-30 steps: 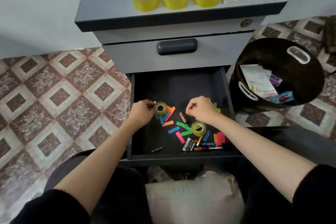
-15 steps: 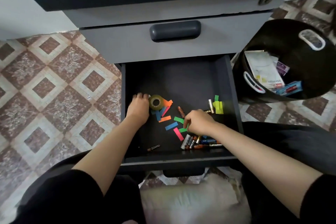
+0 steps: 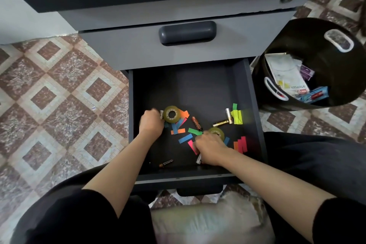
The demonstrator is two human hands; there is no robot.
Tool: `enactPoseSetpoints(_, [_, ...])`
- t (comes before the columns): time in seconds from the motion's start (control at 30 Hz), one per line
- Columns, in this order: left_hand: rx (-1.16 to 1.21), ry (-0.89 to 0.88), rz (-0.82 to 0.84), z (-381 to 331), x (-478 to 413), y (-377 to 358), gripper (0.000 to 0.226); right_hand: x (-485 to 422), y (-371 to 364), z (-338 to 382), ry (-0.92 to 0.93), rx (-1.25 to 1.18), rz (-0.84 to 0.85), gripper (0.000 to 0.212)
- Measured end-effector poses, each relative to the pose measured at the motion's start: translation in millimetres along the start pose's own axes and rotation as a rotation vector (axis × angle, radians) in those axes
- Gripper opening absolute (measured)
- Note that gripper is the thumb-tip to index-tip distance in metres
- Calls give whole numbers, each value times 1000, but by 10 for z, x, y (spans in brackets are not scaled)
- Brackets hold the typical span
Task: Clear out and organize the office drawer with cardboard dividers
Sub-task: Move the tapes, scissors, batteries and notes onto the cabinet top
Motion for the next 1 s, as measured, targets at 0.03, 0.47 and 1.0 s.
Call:
enactPoseSetpoints(0.03, [5,3,-2,-1,8,1,20,0,-5,5,7,13,-1,26])
enactPoseSetpoints(0.47, [75,60,128,-13,190,41,17,43,-29,-15,-7,-56,55,19])
enactPoseSetpoints(1.0, [655,93,51,-217,860,749,17,522,746,-60,-369,-1096,-371,12])
Point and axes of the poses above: each hand's wrist, its own x-axis away from the middle knuckle, its own y-axis out of the back of the hand, z = x × y, the point moved 2 cm from there along -x, towards the middle knuckle, and after that the axes turned 10 degrees about -z, right-handed, at the moved point
